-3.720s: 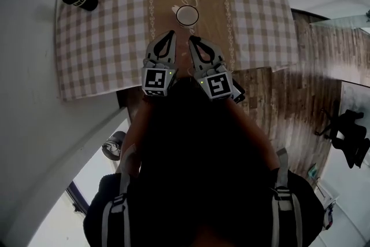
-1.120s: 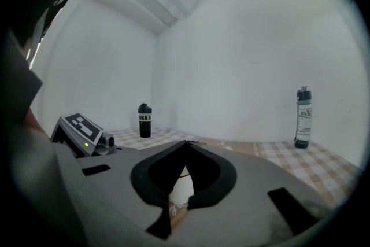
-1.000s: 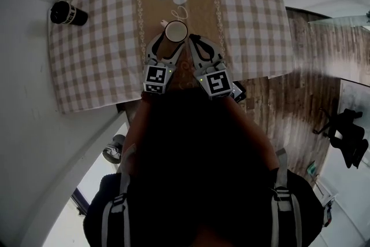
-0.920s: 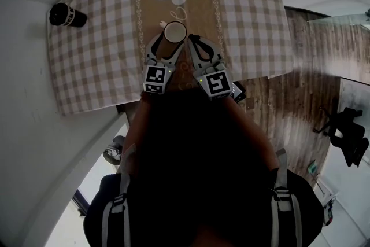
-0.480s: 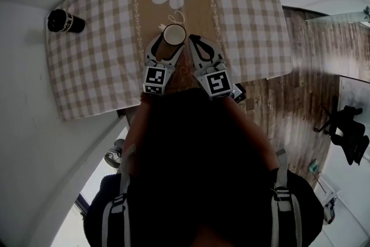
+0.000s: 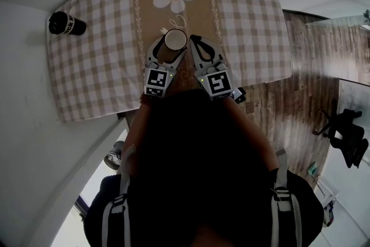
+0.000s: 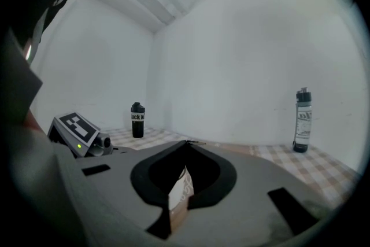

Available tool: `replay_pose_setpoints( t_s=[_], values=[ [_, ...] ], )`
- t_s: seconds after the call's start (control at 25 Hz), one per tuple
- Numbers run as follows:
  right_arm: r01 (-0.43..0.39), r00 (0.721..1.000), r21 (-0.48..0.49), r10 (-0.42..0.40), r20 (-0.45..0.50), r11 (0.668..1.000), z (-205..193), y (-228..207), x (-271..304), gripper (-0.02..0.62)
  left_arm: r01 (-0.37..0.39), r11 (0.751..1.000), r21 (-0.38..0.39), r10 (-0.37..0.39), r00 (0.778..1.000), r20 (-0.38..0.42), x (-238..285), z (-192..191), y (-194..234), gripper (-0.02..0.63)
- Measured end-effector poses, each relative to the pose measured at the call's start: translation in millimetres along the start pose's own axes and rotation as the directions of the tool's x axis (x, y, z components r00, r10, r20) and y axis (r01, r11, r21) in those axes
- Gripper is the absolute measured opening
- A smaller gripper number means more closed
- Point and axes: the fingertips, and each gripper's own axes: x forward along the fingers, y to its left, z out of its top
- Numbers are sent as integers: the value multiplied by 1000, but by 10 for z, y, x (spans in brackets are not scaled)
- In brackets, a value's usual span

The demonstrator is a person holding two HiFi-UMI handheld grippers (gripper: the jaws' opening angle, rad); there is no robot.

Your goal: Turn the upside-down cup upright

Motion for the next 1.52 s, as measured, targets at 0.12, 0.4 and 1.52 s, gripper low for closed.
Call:
replay_pose_setpoints(
  t_s=[0.12, 0.4, 1.52],
  values=[
    [-13, 1000, -4, 13, -5, 1000, -9, 24, 24, -2, 0, 1000, -4, 0, 1000, -8, 14, -14, 10, 380],
    [-19, 1000, -8, 19, -11, 1000, -22, 42, 6, 0, -17, 1000, -13, 16, 997, -81, 124, -196, 17, 397],
    [-28, 999, 20, 29, -18, 999, -38, 268, -225, 0, 14, 1000, -22, -15, 998, -56, -428, -302, -149, 391]
  ],
)
